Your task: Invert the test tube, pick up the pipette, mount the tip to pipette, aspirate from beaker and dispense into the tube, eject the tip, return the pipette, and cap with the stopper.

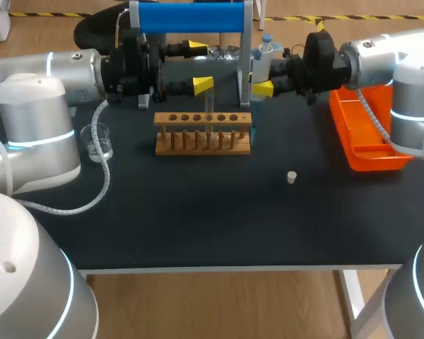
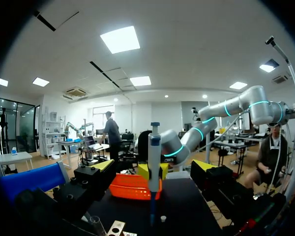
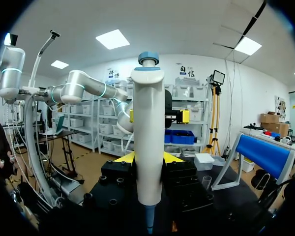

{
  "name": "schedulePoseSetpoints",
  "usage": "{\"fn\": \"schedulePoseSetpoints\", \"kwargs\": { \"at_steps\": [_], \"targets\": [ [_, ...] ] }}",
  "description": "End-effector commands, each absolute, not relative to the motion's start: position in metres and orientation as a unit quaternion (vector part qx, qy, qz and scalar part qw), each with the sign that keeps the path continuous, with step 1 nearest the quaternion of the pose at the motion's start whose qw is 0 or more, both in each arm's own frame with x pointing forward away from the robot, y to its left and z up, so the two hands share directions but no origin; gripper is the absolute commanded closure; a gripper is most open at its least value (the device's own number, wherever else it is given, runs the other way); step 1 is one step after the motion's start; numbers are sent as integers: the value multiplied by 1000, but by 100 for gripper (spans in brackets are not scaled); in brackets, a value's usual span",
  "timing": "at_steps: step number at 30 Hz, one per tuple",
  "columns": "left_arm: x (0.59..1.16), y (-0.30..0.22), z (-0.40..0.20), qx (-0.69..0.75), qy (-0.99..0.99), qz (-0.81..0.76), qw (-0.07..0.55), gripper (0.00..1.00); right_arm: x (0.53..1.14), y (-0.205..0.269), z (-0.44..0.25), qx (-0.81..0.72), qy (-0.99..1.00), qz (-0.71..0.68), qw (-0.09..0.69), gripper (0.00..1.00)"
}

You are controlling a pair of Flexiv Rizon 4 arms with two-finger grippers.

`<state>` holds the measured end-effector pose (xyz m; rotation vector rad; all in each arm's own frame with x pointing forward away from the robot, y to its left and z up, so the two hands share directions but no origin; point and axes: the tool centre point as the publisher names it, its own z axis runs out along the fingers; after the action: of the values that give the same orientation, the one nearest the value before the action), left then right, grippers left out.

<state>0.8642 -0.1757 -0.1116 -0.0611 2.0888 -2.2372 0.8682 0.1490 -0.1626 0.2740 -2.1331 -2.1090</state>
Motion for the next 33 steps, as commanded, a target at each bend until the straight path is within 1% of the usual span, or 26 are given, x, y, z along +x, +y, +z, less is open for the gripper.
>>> {"fn": "schedulePoseSetpoints", "kwargs": {
  "at_steps": [1,7,16,27,33],
  "targets": [
    [864,-176,-112,-20,681,-731,41,0,874,127,-155,93,-708,-697,66,100],
    [864,-176,-112,-20,681,-731,41,0,884,84,-142,109,-706,-696,67,100],
    [864,-176,-112,-20,681,-731,41,0,909,1,-126,129,-706,-695,46,100],
    [864,-176,-112,-20,681,-731,41,0,935,-98,-114,97,-704,-704,20,100],
    [864,-176,-112,-20,681,-731,41,0,943,-135,-118,83,-701,-708,18,100]
  ]
}}
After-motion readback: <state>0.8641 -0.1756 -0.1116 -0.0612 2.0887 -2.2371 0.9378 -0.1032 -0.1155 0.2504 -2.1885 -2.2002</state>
